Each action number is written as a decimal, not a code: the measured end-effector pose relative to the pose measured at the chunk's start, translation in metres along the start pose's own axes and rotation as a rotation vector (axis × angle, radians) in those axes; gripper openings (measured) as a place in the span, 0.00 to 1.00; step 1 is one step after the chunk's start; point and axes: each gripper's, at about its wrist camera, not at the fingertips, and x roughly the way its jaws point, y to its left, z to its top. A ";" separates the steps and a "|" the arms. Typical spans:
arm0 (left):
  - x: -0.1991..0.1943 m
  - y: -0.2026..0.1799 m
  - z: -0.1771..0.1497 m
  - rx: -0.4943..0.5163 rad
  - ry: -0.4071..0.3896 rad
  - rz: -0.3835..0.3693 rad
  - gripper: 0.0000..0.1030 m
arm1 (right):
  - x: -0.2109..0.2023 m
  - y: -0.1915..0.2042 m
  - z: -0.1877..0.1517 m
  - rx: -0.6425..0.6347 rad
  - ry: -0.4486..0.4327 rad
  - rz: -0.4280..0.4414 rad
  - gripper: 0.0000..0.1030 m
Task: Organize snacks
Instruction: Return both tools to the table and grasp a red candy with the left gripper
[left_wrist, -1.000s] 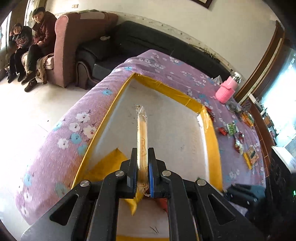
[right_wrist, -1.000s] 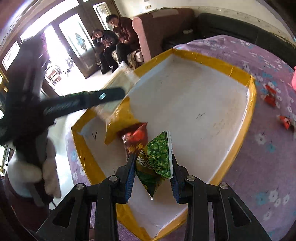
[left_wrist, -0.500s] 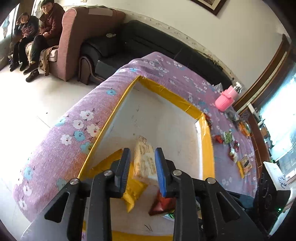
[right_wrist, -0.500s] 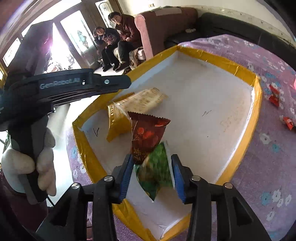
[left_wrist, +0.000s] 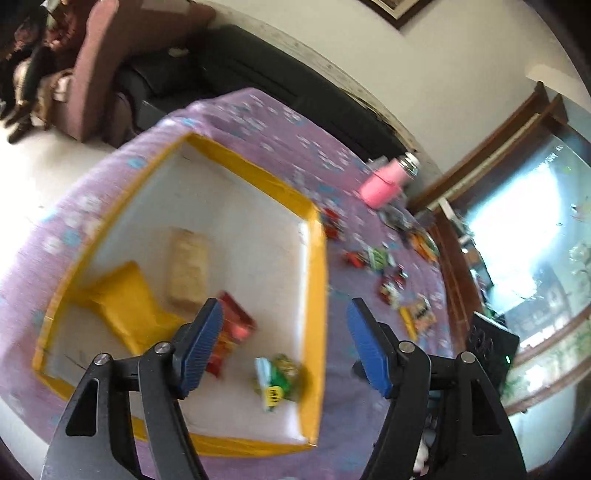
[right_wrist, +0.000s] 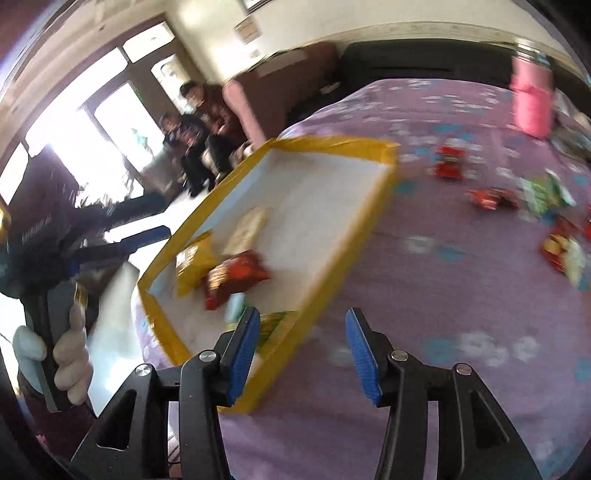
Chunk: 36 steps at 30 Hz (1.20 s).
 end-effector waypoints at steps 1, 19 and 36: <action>0.002 -0.004 -0.001 0.003 0.008 -0.014 0.67 | -0.005 -0.009 0.000 0.015 -0.012 -0.011 0.49; 0.069 -0.090 -0.039 0.164 0.152 -0.056 0.69 | -0.063 -0.195 0.022 0.397 -0.183 -0.225 0.57; 0.148 -0.159 -0.007 0.451 0.149 0.062 0.69 | -0.019 -0.222 0.023 0.394 -0.169 -0.348 0.23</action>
